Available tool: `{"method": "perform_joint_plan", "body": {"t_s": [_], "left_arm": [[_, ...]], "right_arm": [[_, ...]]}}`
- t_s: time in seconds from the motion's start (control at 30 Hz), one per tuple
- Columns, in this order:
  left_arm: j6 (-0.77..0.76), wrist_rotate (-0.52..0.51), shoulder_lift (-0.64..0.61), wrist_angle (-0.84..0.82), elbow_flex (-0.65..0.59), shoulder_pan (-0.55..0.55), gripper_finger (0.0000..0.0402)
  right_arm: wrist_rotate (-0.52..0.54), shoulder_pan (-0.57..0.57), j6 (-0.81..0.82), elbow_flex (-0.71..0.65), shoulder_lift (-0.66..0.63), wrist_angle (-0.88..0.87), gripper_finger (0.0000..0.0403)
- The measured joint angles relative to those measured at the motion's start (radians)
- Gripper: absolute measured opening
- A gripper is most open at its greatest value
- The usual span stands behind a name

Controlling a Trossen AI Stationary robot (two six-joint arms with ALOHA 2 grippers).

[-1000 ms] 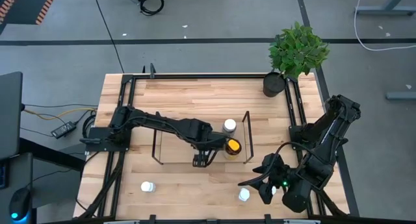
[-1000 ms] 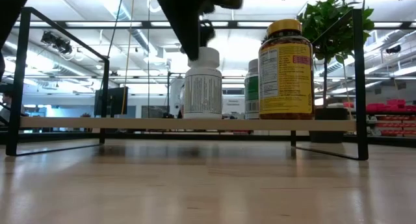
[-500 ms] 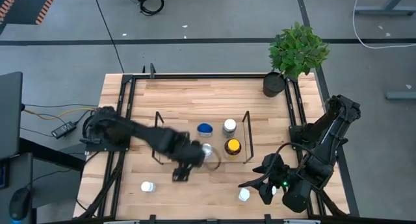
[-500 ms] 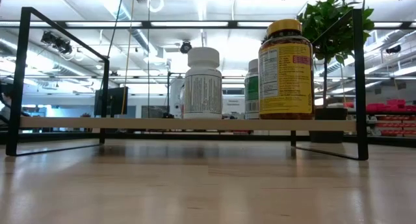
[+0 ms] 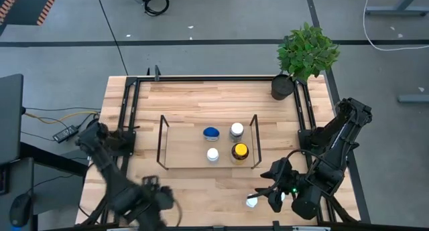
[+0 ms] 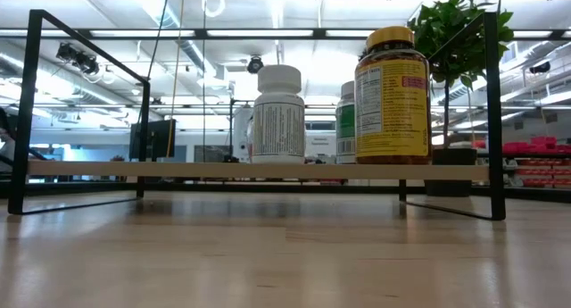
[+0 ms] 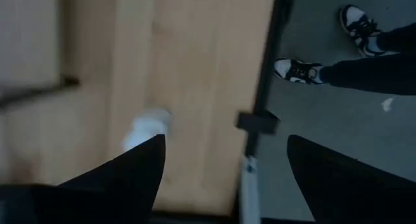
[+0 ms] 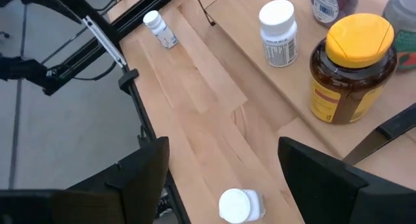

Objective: Pick and place medicine bottles onto shelf by color
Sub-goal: Put the white and blue medicine bottle on the shelf

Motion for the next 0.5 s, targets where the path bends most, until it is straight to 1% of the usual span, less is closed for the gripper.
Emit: {"method": "perform_joint_plan", "body": {"t_s": [0.07,0.17,0.27,0.33,0.5], "left_arm": [[-0.095,-0.003,0.000,-0.014,0.000,-0.044,0.0324],[-0.202,-0.040,0.000,-0.088,-0.002,-0.108,0.0323],[-0.287,-0.060,-0.005,-0.103,-0.069,-0.152,0.0314],[-0.315,-0.041,-0.020,-0.055,-0.144,-0.173,0.0304],[-0.349,-0.001,-0.111,0.196,-0.382,-0.168,0.0281]], "right_arm": [[0.000,0.000,-0.015,0.000,0.000,0.000,0.0293],[0.002,0.000,-0.023,0.000,0.000,0.000,0.0293],[0.019,-0.001,-0.024,0.000,0.000,0.000,0.0293],[0.027,-0.001,-0.024,0.000,0.000,0.000,0.0293],[0.026,0.000,-0.018,0.000,0.000,0.001,0.0293]]}}
